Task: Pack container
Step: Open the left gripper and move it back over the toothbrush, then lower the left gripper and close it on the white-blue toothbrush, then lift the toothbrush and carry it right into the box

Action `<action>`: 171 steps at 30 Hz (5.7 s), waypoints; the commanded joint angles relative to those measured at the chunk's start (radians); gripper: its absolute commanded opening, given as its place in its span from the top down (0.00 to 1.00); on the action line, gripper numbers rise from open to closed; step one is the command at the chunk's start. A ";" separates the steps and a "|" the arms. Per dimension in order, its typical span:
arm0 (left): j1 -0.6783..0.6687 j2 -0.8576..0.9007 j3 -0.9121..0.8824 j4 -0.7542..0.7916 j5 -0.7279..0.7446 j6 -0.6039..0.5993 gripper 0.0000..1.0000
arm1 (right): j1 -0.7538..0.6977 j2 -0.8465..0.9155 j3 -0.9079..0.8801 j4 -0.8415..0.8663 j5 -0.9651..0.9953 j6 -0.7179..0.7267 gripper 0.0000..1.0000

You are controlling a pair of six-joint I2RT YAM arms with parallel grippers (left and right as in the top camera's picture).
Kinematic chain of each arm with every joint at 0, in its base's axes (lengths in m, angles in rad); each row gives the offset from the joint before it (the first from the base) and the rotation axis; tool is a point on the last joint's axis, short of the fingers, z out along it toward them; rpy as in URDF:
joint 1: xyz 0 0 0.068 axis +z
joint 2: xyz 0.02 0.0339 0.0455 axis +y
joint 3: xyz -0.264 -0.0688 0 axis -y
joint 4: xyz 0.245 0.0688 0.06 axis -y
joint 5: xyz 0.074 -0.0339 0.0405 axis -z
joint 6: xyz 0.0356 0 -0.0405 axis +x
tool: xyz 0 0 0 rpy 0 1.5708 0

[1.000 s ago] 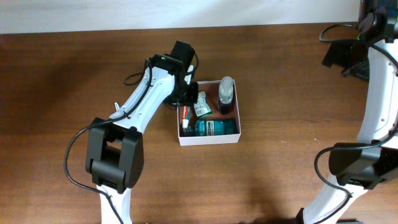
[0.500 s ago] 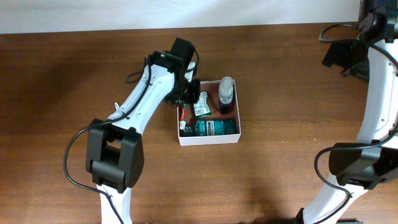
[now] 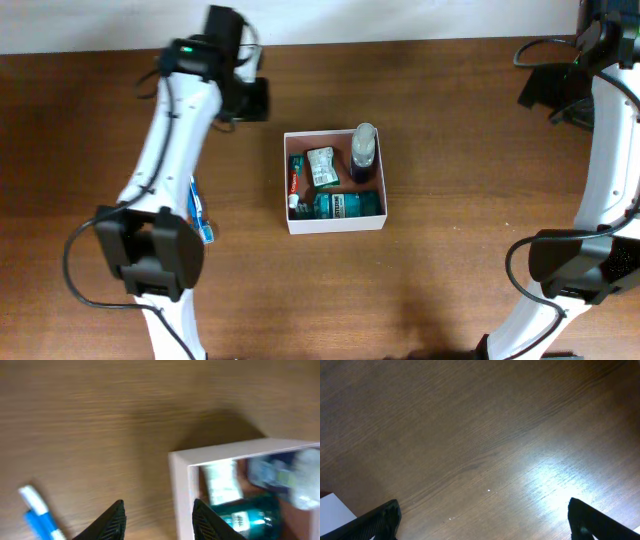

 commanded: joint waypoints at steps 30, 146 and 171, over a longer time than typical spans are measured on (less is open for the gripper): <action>0.203 0.005 -0.346 -0.029 -0.140 0.001 0.76 | -0.003 -0.028 0.017 0.000 0.016 0.001 0.02; 0.229 0.022 -0.587 0.232 -0.157 -0.080 1.00 | -0.003 -0.028 0.017 0.000 0.016 0.001 0.02; -0.134 0.022 -0.094 0.031 0.037 -0.153 1.00 | -0.003 -0.028 0.017 0.000 0.016 0.001 0.02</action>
